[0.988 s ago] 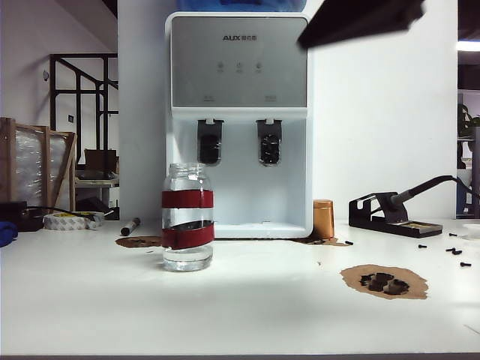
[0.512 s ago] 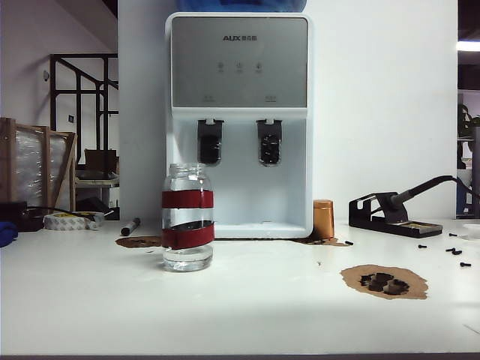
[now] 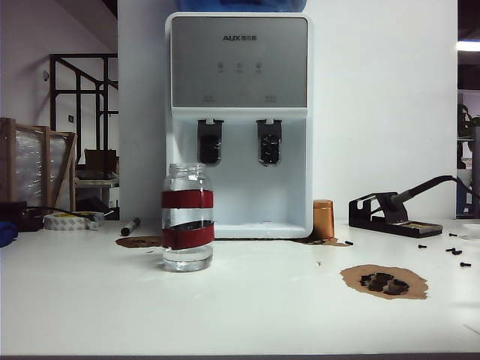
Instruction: Pick up the water bottle with two loops of red belts, then reach the front water dispenser and gently press the gray-black baffle horizontally to get a little water.
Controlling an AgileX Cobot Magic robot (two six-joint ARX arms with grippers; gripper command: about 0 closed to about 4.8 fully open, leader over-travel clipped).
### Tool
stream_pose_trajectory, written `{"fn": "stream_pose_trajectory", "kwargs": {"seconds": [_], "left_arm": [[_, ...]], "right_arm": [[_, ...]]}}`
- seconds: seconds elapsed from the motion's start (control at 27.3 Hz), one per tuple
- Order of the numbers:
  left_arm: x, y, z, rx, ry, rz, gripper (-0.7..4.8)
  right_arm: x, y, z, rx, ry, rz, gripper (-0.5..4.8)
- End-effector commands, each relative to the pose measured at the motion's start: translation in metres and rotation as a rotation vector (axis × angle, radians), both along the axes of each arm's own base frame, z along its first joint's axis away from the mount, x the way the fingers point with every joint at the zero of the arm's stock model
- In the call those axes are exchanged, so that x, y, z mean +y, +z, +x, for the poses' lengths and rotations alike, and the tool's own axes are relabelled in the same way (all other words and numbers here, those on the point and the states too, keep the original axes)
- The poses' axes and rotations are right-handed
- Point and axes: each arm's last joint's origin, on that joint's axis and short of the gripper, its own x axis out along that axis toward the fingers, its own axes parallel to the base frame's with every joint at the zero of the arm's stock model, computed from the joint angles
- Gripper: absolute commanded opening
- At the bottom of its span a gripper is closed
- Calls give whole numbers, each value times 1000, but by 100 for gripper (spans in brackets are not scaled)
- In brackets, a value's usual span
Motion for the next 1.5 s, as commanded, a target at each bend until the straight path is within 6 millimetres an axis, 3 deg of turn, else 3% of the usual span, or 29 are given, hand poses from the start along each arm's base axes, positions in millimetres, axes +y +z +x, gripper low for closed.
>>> {"fn": "stream_pose_trajectory", "kwargs": {"seconds": [0.04,0.48,0.73,1.1,1.5], "left_arm": [[2,-4,4,-53,27,4,-5],[5,-38,13,-99,46,-14,-5],[5,-59,14,-79,43,-14,-5],[3,-65,10,-124,-9,-18,-4],[4,-82,5,-107,-1,-18,-4]], "right_arm": [[-4,3,4,-13,-199,22,-2],[6,-42,23,72,-248,17,-2],[14,-66,32,84,-166,15,-1],[18,-99,37,160,-170,-43,-2],[19,-103,39,152,-169,-17,-1]]}}
